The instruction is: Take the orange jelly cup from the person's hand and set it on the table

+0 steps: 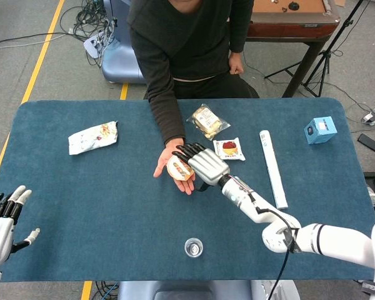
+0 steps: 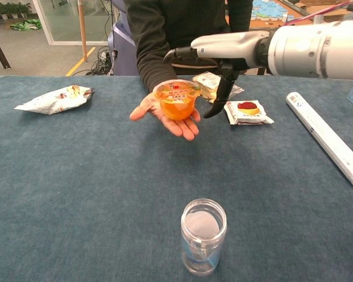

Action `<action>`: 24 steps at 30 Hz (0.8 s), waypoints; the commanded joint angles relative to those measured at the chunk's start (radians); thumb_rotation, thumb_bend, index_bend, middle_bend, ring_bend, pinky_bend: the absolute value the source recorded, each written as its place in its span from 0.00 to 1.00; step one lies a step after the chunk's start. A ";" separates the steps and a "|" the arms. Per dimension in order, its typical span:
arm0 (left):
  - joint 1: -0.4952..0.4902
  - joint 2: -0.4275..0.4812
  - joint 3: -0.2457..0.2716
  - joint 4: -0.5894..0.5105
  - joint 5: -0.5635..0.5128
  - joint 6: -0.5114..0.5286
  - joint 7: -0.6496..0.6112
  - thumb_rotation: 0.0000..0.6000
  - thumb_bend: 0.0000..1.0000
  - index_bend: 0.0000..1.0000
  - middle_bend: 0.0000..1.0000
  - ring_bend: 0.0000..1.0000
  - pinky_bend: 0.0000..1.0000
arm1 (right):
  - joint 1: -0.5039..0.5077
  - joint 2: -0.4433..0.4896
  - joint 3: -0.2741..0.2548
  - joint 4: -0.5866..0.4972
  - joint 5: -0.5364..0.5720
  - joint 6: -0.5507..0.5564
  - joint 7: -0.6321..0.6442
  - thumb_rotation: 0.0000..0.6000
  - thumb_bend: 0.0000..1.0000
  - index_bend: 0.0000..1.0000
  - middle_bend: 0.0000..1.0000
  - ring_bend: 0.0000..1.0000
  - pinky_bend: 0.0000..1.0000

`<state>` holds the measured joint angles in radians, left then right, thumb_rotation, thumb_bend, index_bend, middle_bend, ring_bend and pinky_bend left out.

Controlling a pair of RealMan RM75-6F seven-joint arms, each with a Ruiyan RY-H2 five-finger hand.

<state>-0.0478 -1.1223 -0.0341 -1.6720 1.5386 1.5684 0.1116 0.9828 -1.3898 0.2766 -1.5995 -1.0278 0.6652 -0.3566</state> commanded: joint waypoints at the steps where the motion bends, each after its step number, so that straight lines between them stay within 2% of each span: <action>1: 0.004 0.001 0.000 0.004 -0.003 0.005 -0.005 1.00 0.21 0.11 0.07 0.09 0.03 | 0.039 -0.040 -0.001 0.043 0.033 -0.015 -0.007 1.00 0.09 0.00 0.00 0.00 0.10; 6: 0.010 0.003 0.001 0.010 -0.006 0.007 -0.014 1.00 0.21 0.11 0.07 0.09 0.03 | 0.089 -0.084 -0.013 0.101 0.072 -0.037 -0.011 1.00 0.16 0.02 0.04 0.00 0.10; 10: 0.011 0.003 0.001 0.014 -0.004 0.008 -0.018 1.00 0.21 0.11 0.07 0.09 0.03 | 0.121 -0.122 -0.014 0.150 0.086 -0.043 0.000 1.00 0.26 0.14 0.10 0.00 0.12; 13: 0.013 0.002 0.000 0.017 -0.006 0.011 -0.021 1.00 0.21 0.11 0.07 0.09 0.03 | 0.138 -0.144 -0.021 0.179 0.090 -0.038 -0.002 1.00 0.35 0.24 0.16 0.05 0.19; 17: 0.017 0.001 0.000 0.025 -0.010 0.012 -0.026 1.00 0.21 0.11 0.07 0.09 0.03 | 0.150 -0.156 -0.032 0.203 0.105 -0.037 0.005 1.00 0.41 0.35 0.24 0.13 0.30; 24: 0.019 0.000 -0.002 0.029 -0.007 0.015 -0.030 1.00 0.21 0.11 0.07 0.09 0.03 | 0.119 -0.121 -0.033 0.170 0.055 0.021 0.053 1.00 0.44 0.44 0.30 0.22 0.44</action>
<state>-0.0287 -1.1219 -0.0358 -1.6432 1.5310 1.5837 0.0812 1.1113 -1.5231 0.2437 -1.4169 -0.9606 0.6729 -0.3139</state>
